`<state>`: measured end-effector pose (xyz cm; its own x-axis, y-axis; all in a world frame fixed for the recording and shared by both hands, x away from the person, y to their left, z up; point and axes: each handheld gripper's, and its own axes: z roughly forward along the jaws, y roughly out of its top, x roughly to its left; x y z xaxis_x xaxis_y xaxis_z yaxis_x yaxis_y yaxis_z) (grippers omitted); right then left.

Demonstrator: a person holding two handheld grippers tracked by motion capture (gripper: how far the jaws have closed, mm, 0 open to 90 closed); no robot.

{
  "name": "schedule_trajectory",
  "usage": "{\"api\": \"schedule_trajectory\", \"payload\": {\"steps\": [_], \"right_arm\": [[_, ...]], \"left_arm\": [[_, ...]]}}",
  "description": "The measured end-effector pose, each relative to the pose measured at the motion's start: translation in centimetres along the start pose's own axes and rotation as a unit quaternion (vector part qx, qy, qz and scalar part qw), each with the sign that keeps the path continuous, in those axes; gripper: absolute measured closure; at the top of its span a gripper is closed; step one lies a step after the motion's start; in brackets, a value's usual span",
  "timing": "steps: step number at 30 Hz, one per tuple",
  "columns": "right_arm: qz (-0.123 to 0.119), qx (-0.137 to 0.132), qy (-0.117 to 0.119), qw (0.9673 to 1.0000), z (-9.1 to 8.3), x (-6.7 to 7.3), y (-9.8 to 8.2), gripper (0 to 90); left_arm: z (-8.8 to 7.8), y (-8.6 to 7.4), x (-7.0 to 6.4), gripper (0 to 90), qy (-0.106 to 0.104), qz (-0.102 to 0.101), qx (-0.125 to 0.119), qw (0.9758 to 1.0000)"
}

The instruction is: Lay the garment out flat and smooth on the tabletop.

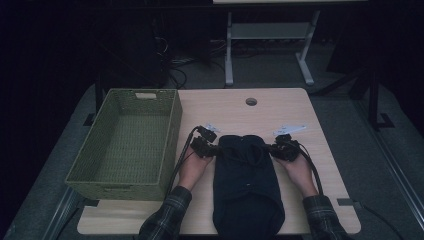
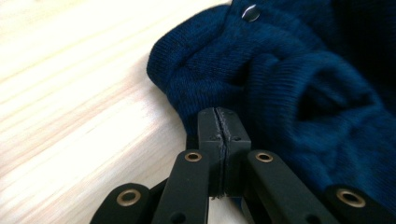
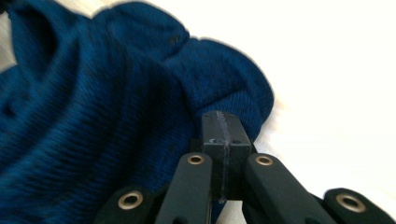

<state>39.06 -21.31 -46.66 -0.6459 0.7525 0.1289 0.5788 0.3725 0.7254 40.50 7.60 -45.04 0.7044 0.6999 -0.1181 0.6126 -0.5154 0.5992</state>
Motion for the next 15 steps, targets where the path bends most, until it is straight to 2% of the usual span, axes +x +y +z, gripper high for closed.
{"api": "schedule_trajectory", "payload": {"steps": [2,4,6,10,15], "right_arm": [[0.003,0.012,-0.006,0.9999,0.25,0.01,-0.14,90.0],[-0.004,0.021,-0.012,0.9997,0.35,-0.1,-0.32,90.0],[-0.003,0.028,-0.017,0.9995,0.16,-0.05,-0.32,90.0],[-0.018,0.041,-0.025,0.9987,-0.33,-0.05,-0.48,90.0],[-0.018,0.045,-0.021,0.9986,-0.53,-0.11,-0.49,90.0]], "left_arm": [[0.58,-0.02,-0.06,89.7,0.01,0.005,0.009,0.9999],[0.64,-0.05,0.09,89.9,0.007,0.001,0.008,0.9999],[0.56,-0.01,0.17,89.9,0.014,0.004,0.014,0.9998],[0.52,-0.03,0.14,90.0,0.02,0.007,0.016,0.9996],[0.33,0.03,0.35,89.7,0.012,0.005,0.018,0.9997]]}}
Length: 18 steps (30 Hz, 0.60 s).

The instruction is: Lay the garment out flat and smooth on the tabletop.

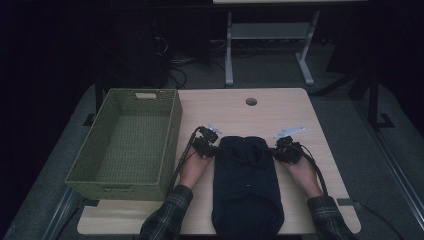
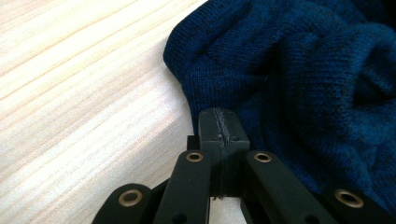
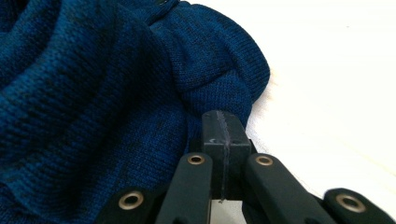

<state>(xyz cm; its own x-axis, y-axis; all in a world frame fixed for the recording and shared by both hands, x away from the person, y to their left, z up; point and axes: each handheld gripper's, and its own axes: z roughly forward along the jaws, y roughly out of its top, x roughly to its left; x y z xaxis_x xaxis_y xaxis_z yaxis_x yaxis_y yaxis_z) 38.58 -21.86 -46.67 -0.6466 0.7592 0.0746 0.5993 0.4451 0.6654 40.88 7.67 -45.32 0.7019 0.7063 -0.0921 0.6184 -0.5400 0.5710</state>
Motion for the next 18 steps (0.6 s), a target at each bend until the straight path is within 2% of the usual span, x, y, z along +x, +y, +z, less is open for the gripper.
{"api": "schedule_trajectory", "payload": {"steps": [2,3,5,7,10,13,15,18], "right_arm": [[0.001,-0.006,0.01,0.9999,-0.4,-0.1,0.1,89.3],[0.003,-0.013,0.011,0.9998,-0.7,-0.2,0.1,85.9],[0.007,-0.01,0.023,0.9997,-1.4,-0.7,0.7,80.7],[0.002,-0.019,0.02,0.9996,-2.0,-1.2,1.4,75.7],[0.002,-0.033,0.021,0.9992,-2.6,-1.7,2.4,71.4],[-0.004,-0.048,0.021,0.9986,-2.7,-2.0,3.3,66.9],[-0.005,-0.044,0.023,0.9988,-2.4,-2.2,3.9,65.1],[0.0,-0.053,0.023,0.9983,-1.7,-2.6,4.1,63.4]], "left_arm": [[-0.4,0.0,0.1,85.2,-0.001,-0.003,-0.006,1.0],[-0.6,0.1,0.1,84.4,0.001,-0.001,-0.009,1.0],[-1.2,0.4,0.4,82.8,0.002,-0.008,-0.021,0.9997],[-1.8,0.8,0.7,80.7,0.011,-0.008,-0.03,0.9995],[-2.4,1.5,1.2,75.6,0.007,-0.005,-0.041,0.9991],[-2.5,2.2,1.6,68.5,0.006,-0.001,-0.047,0.9989],[-2.3,2.6,2.0,63.9,0.005,-0.001,-0.052,0.9986],[-1.6,3.0,2.5,58.1,0.0,0.001,-0.063,0.998]]}}
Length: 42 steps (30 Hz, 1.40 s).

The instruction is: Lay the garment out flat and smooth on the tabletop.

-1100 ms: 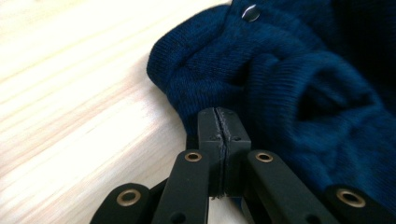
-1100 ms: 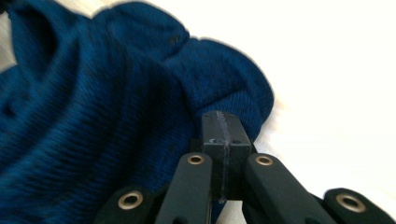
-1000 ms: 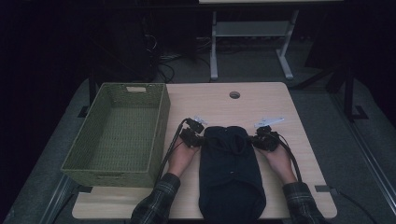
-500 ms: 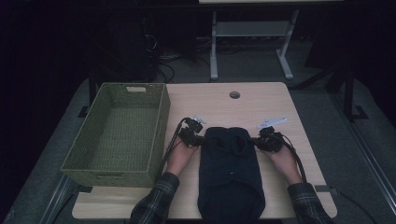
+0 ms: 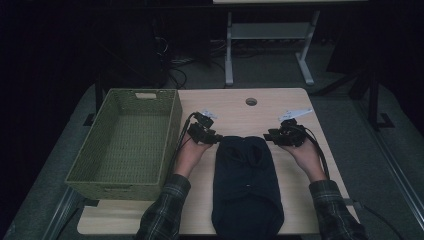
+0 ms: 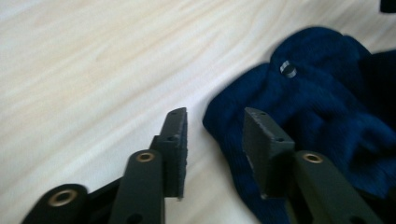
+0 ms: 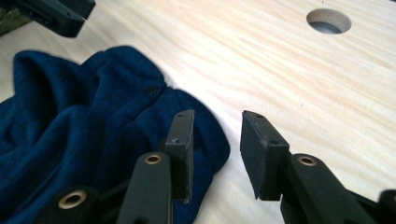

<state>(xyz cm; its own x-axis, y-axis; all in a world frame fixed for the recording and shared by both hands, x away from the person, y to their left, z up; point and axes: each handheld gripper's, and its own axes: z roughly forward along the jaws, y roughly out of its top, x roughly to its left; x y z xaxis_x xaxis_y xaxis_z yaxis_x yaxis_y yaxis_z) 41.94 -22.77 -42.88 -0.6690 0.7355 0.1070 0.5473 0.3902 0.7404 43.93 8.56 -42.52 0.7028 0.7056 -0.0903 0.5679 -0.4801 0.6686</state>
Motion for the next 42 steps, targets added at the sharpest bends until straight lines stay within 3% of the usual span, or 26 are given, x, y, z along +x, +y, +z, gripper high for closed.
{"api": "schedule_trajectory", "payload": {"steps": [4,9,11,13,16,19,22,26,30,35,39,42], "right_arm": [[0.017,0.013,0.012,0.9997,1.2,-0.7,-0.6,60.0],[0.024,0.02,0.021,0.9993,2.4,-0.9,-1.0,57.6],[0.016,0.028,0.024,0.9992,3.0,-0.9,-1.2,57.3],[0.012,0.036,0.026,0.999,3.6,-0.8,-1.4,57.4],[0.019,0.043,0.032,0.9984,4.1,-0.9,-1.6,58.6],[0.018,0.04,0.038,0.9983,4.2,-1.0,-1.9,60.2],[-0.004,0.046,0.028,0.9985,4.3,-0.4,-1.7,66.4],[0.003,0.046,0.035,0.9983,4.3,-0.4,-1.8,70.7],[0.005,0.053,0.038,0.9979,4.3,-0.4,-1.6,76.9],[0.01,0.054,0.04,0.9977,4.3,-0.4,-1.6,79.9],[0.038,0.048,0.047,0.997,4.2,-0.9,-1.6,80.4],[0.033,0.044,0.04,0.9977,3.9,-1.0,-1.5,80.6]], "left_arm": [[1.4,0.1,0.3,49.9,-0.009,0.004,0.017,0.9998],[2.8,-0.4,0.6,44.8,-0.023,0.009,0.037,0.999],[3.2,-0.7,0.7,44.9,-0.025,0.012,0.049,0.9984],[3.5,-1.1,0.8,45.2,-0.033,0.006,0.045,0.9984],[3.5,-1.3,0.7,46.1,-0.031,0.015,0.039,0.9987],[3.5,-1.2,0.5,51.0,-0.031,0.03,0.039,0.9983],[3.6,-1.3,0.6,57.1,-0.046,0.033,0.035,0.9977],[3.7,-1.3,0.6,70.2,-0.066,0.03,0.034,0.9968],[3.7,-1.3,0.5,78.4,-0.071,0.016,0.032,0.9968],[3.7,-1.5,0.4,81.2,-0.067,0.009,0.024,0.9974],[3.4,-1.3,0.1,81.7,-0.055,0.018,0.028,0.9979],[3.1,-1.2,0.4,81.9,-0.054,0.013,0.019,0.9983]]}}
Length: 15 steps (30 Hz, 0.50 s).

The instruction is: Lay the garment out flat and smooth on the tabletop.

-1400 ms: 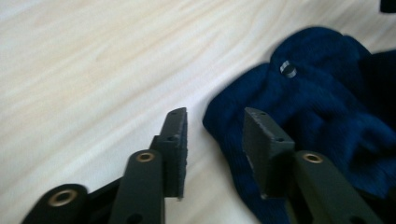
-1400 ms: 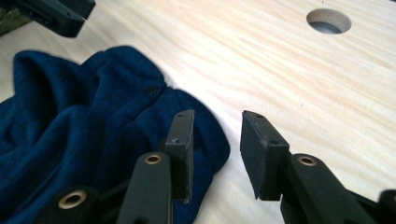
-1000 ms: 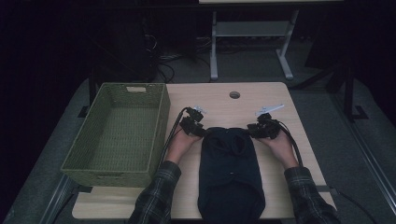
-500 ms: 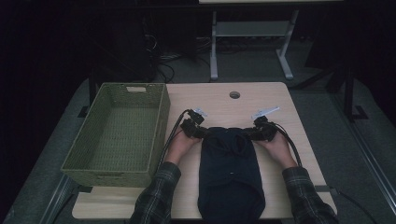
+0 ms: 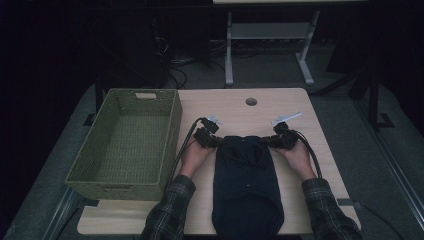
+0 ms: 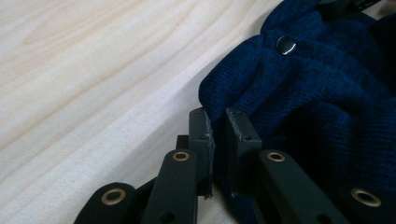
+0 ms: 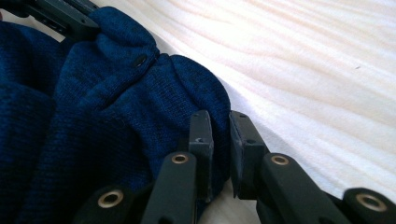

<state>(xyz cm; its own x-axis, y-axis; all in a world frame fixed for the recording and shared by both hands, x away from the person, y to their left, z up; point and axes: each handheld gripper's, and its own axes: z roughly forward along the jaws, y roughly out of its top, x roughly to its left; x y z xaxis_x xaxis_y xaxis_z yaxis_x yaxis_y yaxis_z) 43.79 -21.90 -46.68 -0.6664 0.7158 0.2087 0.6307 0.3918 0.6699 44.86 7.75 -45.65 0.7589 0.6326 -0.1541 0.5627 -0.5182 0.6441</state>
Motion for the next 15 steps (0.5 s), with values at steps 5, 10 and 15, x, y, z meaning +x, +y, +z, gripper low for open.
{"api": "schedule_trajectory", "payload": {"steps": [5,10,15], "right_arm": [[-0.006,-0.019,-0.016,0.9997,-0.9,0.4,0.6,80.6],[-0.022,-0.032,-0.028,0.9989,-1.9,0.7,2.2,80.6],[-0.033,-0.042,-0.038,0.9979,-2.9,0.8,3.6,80.5]], "left_arm": [[-0.8,0.2,0.3,82.0,0.004,-0.012,-0.024,0.9996],[-2.1,1.3,0.3,82.1,0.026,-0.002,-0.037,0.999],[-3.5,2.4,0.0,82.1,0.042,0.007,-0.055,0.9976]]}}
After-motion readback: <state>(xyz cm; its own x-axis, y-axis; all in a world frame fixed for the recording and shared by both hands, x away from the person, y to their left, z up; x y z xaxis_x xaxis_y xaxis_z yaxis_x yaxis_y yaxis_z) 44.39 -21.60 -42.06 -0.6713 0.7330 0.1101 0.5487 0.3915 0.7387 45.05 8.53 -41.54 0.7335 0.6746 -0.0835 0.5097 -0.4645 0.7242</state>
